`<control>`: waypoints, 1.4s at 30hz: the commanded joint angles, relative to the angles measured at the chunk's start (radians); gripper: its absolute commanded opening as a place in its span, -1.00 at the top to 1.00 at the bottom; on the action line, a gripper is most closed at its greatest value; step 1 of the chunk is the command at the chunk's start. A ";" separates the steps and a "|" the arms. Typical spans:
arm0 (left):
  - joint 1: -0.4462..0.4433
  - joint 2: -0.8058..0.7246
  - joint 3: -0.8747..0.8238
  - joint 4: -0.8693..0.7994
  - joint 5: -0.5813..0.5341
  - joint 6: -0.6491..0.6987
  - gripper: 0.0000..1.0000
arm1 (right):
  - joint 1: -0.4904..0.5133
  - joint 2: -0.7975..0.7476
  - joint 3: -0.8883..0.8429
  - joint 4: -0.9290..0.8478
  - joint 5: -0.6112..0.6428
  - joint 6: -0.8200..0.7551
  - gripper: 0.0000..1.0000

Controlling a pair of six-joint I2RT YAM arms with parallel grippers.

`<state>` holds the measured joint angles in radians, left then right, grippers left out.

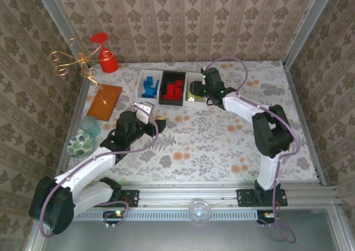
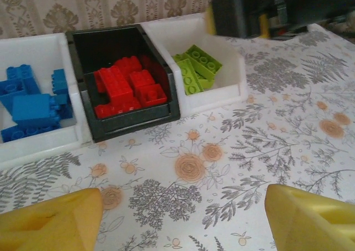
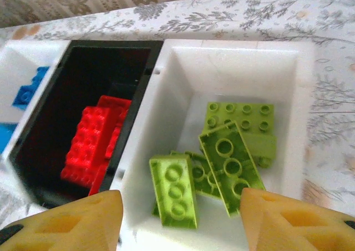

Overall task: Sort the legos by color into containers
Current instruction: Place the lego in the container, then reset both arms

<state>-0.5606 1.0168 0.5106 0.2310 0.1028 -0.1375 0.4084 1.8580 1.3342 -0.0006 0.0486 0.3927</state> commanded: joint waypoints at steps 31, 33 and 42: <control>0.469 0.411 -0.150 0.651 -0.285 0.237 -1.00 | -0.382 -0.629 -0.959 0.538 0.240 -0.357 -1.00; 0.488 0.479 -0.142 0.690 -0.246 0.225 -1.00 | -0.401 -0.622 -0.983 0.617 0.208 -0.352 -1.00; 0.501 0.543 -0.177 0.805 -0.155 0.250 -1.00 | -0.441 -0.599 -1.000 0.703 0.096 -0.353 -1.00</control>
<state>-0.0700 1.5669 0.3527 0.9535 -0.1078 0.0845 -0.0284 1.2541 0.3492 0.6384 0.2089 0.0513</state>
